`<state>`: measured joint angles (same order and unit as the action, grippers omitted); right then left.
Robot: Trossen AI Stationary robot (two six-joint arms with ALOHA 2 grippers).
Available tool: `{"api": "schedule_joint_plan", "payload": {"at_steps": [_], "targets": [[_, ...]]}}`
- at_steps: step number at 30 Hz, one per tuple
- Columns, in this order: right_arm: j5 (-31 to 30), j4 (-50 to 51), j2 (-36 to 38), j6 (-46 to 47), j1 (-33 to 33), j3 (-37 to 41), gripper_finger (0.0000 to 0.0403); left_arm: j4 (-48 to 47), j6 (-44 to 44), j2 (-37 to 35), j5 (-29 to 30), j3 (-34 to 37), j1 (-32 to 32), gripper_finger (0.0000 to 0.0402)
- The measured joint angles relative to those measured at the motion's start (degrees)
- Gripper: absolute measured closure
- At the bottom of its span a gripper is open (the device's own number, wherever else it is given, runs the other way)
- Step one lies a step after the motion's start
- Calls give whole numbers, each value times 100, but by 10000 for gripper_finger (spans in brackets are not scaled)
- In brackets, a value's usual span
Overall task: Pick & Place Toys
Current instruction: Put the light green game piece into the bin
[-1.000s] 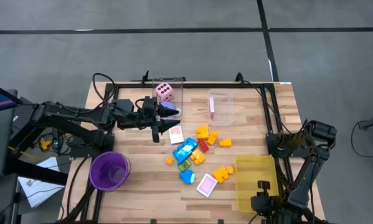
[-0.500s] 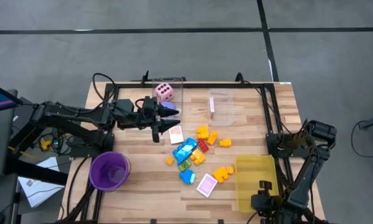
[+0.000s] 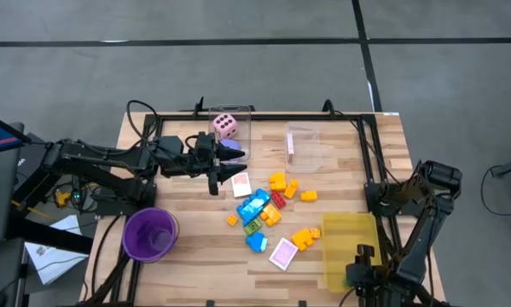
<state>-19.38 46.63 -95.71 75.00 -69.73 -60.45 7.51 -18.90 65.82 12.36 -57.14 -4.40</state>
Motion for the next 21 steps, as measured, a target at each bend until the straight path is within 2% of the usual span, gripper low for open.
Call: {"api": "schedule_joint_plan", "payload": {"at_steps": [6, 15, 21], "targets": [[-66, 433, 478, 0, 39, 0, 180, -1, 0, 0, -15, 0, 0, 189], [-620, 939, 1121, 2, 263, 0, 189, -2, -1, 0, -11, 0, 0, 189], [-991, 1381, 1536, 178, 657, 0, 196, -2, -2, 0, -2, 0, 0, 189]]}}
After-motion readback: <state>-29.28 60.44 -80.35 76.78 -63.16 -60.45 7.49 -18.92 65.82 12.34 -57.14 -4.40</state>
